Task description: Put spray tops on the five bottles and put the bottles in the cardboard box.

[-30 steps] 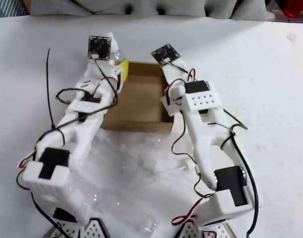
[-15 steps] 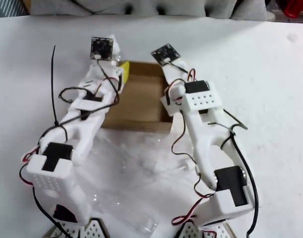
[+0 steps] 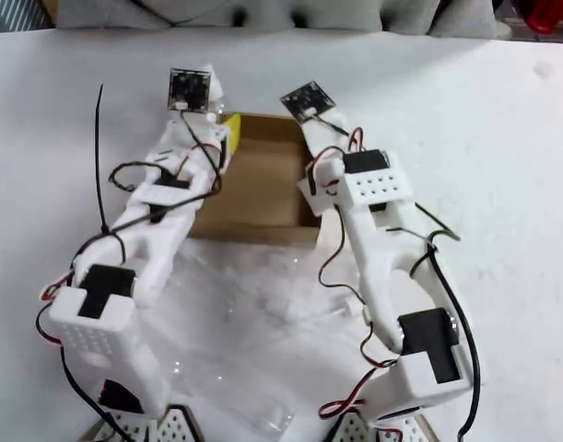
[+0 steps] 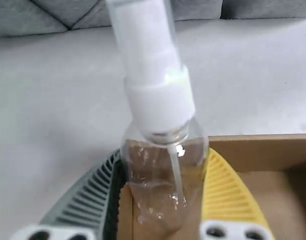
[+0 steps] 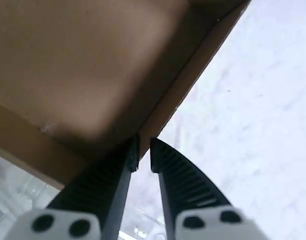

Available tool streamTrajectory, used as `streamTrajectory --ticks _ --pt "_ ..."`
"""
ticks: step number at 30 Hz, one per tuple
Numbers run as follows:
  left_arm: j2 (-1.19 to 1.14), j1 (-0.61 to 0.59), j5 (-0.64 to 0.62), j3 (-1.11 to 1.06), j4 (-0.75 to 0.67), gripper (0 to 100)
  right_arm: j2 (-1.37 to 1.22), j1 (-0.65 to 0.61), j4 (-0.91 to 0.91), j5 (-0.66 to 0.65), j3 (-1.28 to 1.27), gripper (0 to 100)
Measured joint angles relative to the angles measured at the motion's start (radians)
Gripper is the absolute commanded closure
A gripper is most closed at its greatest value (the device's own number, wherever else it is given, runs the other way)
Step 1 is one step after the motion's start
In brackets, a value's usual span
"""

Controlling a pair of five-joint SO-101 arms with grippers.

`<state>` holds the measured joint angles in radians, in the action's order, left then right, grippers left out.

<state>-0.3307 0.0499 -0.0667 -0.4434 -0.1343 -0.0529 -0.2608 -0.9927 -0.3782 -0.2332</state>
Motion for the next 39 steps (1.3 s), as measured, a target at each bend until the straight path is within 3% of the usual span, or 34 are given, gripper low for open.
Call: streamTrajectory --ticks 15,22,39 --pt "0.0 -0.011 0.0 0.0 0.0 79 0.0 0.0 0.0 0.0 0.0 98.2" --pt "0.002 -0.011 0.0 -0.032 0.0 67 0.0 0.0 0.0 0.0 0.0 98.2" --pt "0.002 -0.011 0.0 -0.052 0.0 66 0.0 0.012 0.0 0.0 0.0 98.2"
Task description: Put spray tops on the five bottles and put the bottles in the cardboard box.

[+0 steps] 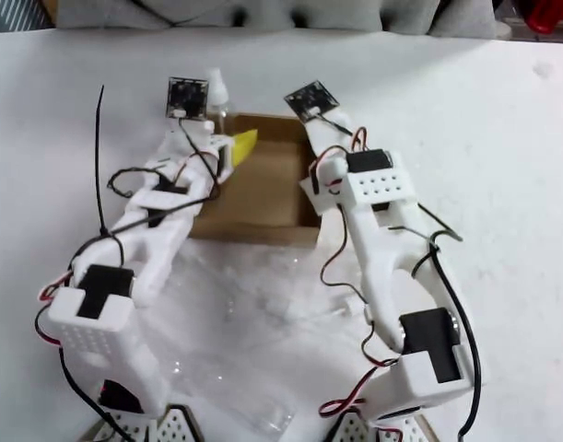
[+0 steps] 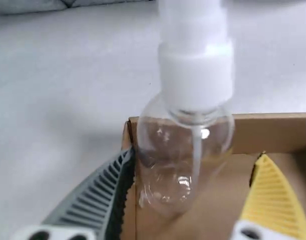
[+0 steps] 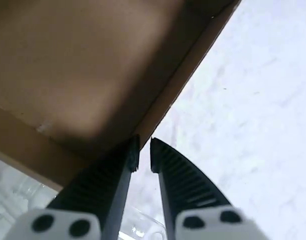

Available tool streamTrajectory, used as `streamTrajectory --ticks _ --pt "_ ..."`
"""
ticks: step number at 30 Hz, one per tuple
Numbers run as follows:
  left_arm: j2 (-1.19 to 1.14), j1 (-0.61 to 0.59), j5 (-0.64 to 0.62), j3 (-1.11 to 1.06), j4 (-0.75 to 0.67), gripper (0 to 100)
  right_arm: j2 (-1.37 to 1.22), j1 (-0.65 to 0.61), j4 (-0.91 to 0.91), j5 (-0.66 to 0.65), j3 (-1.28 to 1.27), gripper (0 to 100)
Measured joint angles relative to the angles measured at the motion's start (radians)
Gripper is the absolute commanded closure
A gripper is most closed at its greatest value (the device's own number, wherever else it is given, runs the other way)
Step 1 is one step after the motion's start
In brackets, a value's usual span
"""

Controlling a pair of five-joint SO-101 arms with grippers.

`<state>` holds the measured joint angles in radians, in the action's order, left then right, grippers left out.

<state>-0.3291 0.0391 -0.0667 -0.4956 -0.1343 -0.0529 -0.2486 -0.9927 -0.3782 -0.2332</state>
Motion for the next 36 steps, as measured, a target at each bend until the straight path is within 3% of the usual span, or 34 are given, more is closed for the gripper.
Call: streamTrajectory --ticks 18,31,36 --pt "0.282 -0.002 0.0 -0.232 0.011 66 0.0 0.0 0.0 0.0 0.0 98.2" --pt "0.729 -0.006 0.0 -0.348 0.537 66 0.0 0.006 0.0 0.0 0.0 98.2" --pt "0.947 -0.064 0.0 -0.384 0.732 66 0.0 0.012 0.0 0.0 0.0 98.2"
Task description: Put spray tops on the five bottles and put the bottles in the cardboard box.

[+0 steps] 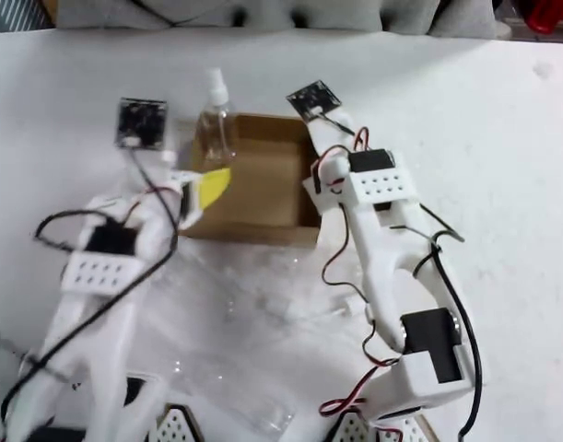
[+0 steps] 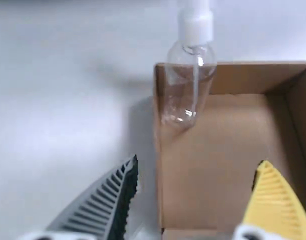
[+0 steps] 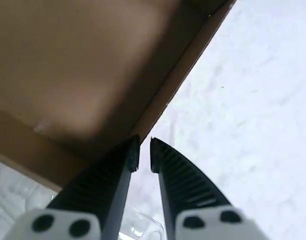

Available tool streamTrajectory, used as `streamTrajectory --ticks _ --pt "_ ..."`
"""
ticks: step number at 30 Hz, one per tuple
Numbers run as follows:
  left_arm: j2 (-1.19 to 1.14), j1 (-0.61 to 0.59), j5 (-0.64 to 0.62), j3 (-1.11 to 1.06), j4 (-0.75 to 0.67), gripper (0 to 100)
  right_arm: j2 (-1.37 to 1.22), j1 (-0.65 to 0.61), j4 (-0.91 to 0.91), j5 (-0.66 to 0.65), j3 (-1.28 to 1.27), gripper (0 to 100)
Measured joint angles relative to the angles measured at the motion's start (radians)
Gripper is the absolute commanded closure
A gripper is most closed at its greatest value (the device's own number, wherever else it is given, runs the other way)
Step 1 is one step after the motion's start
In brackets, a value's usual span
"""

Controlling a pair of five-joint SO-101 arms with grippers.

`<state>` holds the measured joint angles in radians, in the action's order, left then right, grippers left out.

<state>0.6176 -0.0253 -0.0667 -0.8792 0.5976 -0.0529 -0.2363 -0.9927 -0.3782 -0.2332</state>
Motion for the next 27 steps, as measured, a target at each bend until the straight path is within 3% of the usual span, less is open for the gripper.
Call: streamTrajectory --ticks 10,14,21,27 --pt "0.249 -0.213 0.11 0.0 0.47 66 0.0 0.005 0.0 0.005 -0.02 98.2" --pt "0.253 -0.305 0.25 0.0 0.582 66 0.0 0.005 0.0 0.005 -0.02 98.2" --pt "0.258 -0.327 0.511 0.0 0.908 66 0.0 0.005 0.0 0.005 -0.02 98.2" --pt "0.264 -0.402 0.692 -0.046 0.957 66 0.0 0.005 0.0 0.005 -0.02 98.2"
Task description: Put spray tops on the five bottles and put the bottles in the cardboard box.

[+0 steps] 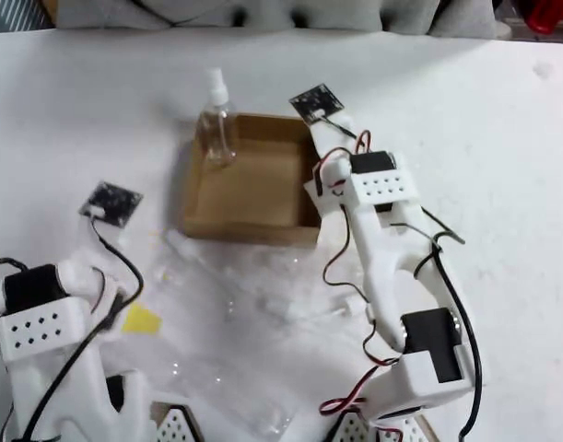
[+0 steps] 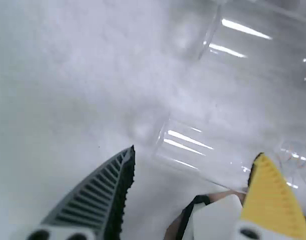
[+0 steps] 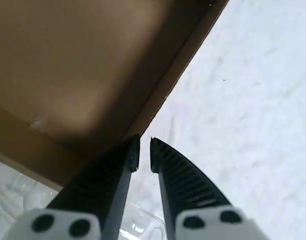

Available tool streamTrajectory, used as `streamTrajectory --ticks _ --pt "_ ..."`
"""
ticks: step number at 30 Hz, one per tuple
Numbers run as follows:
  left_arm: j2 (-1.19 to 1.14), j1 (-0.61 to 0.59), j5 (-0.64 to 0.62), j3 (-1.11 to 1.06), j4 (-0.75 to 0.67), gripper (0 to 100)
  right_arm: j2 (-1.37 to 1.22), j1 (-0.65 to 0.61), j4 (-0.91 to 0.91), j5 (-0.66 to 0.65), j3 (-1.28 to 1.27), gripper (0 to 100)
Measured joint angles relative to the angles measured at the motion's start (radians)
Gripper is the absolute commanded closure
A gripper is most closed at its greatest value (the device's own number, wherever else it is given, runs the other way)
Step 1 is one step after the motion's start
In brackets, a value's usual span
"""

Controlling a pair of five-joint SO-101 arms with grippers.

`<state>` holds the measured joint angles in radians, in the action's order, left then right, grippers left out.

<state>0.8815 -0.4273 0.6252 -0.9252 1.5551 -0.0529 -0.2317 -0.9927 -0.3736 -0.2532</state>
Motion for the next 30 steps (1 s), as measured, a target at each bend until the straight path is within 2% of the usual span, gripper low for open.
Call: streamTrajectory --ticks 4,13,27,30 --pt "0.002 -0.006 0.066 -0.126 -0.041 66 0.0 0.0 0.0 0.0 0.0 98.2" --pt "0.025 -0.003 0.003 -0.302 -0.259 66 0.0 0.0 0.0 0.0 0.0 98.2" --pt "0.037 0.0 0.035 -0.365 -0.338 66 0.0 0.0 0.0 0.0 0.0 98.2" --pt "0.037 0.0 0.037 -0.394 -0.393 66 0.0 0.0 0.0 0.0 0.0 98.2"
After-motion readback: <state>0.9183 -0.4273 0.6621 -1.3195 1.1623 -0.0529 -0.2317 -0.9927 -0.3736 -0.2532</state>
